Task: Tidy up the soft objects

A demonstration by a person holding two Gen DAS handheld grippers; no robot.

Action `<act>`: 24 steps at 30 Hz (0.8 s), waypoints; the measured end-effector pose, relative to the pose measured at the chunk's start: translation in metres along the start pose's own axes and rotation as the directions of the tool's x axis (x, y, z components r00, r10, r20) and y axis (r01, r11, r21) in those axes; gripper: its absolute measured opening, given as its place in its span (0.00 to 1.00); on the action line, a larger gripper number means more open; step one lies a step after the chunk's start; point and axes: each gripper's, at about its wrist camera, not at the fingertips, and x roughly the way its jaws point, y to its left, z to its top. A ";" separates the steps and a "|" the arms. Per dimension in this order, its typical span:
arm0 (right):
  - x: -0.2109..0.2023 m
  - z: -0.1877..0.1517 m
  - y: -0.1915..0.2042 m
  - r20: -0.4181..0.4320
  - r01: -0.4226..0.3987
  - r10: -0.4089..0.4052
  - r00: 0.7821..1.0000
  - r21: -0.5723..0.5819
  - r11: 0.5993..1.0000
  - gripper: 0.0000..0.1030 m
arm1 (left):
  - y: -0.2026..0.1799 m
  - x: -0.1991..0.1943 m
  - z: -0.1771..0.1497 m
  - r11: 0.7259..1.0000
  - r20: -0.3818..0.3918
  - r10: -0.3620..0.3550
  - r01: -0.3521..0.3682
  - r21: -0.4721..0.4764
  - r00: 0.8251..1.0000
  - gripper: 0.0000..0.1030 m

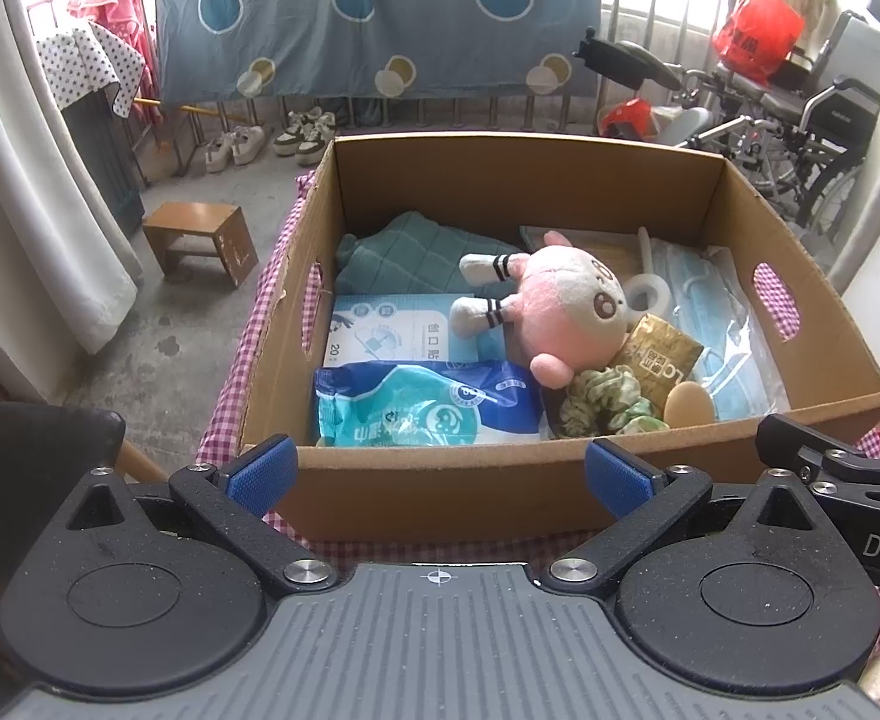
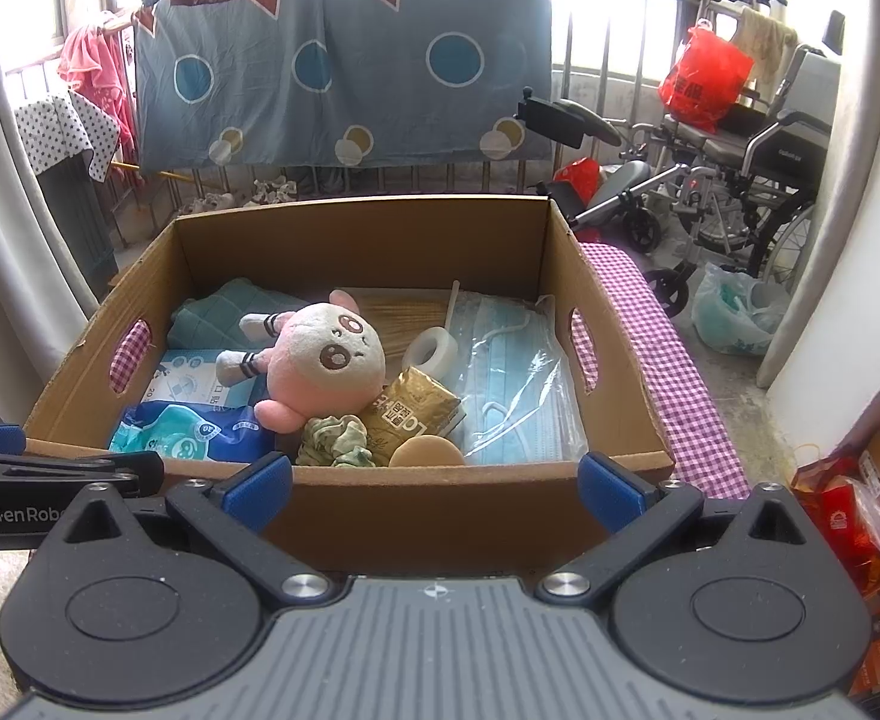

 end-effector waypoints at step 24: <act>0.002 -0.002 0.001 -0.001 0.001 -0.001 1.000 0.004 1.000 1.00 | 0.000 0.001 -0.002 1.000 -0.003 0.006 -0.006 0.002 1.000 0.99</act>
